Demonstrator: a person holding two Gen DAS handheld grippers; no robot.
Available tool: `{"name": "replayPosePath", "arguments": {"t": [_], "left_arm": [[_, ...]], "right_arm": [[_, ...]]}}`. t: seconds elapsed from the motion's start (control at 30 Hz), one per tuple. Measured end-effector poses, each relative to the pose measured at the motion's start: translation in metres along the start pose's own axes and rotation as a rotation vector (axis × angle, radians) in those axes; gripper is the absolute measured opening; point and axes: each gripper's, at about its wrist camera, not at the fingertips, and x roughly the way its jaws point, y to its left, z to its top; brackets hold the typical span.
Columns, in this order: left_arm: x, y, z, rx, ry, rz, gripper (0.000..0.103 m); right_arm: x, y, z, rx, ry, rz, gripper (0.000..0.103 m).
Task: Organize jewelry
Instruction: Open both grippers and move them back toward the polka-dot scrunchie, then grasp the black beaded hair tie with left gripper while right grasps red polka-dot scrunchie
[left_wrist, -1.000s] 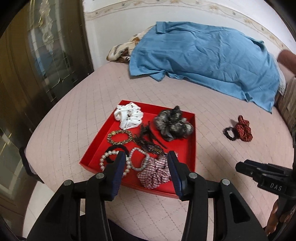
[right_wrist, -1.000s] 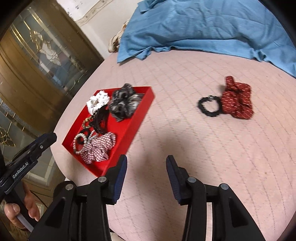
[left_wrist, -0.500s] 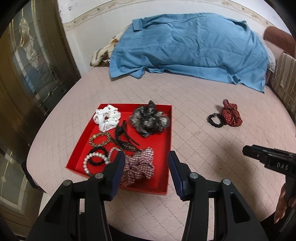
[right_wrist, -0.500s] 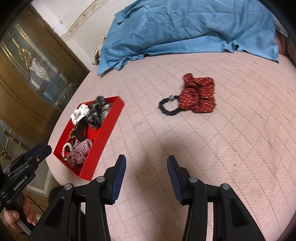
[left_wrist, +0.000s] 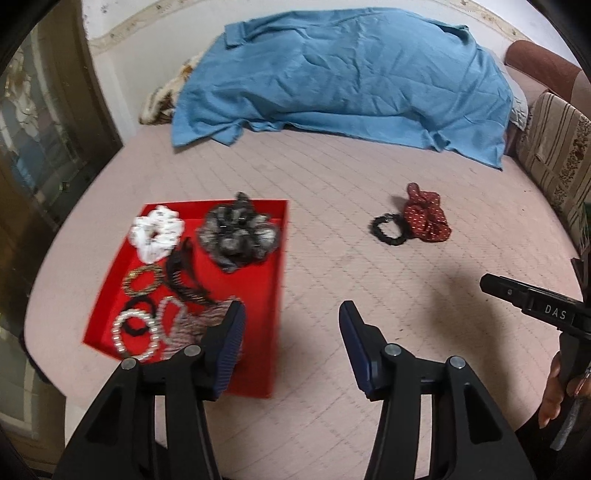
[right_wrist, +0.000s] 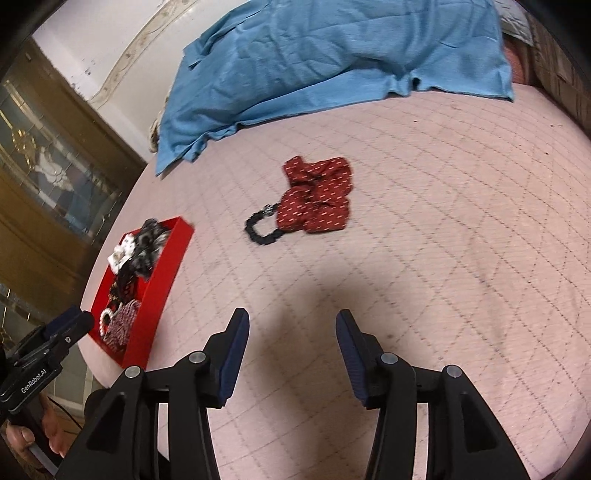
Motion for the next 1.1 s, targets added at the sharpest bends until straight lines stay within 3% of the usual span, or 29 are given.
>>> {"name": "replayPosePath", "arguments": {"t": [0.17,0.5,0.73,1.1], "left_arm": [[0.023,-0.019,0.019,0.010,0.027,-0.073,0.051],[0.088,-0.053,0.052,0.035,0.076,-0.149,0.051],[0.130,-0.063,0.068,0.014,0.125,-0.197,0.037],[0.177,-0.068,0.085,-0.015,0.155,-0.254,0.036]], "right_arm": [[0.006,-0.013,0.008,0.024,0.000,-0.011,0.054],[0.026,-0.032,0.037,0.054,-0.007,-0.025,0.054],[0.047,-0.039,0.059,0.064,-0.009,-0.027,0.054],[0.077,-0.036,0.081,0.053,-0.005,-0.026,0.054]]}}
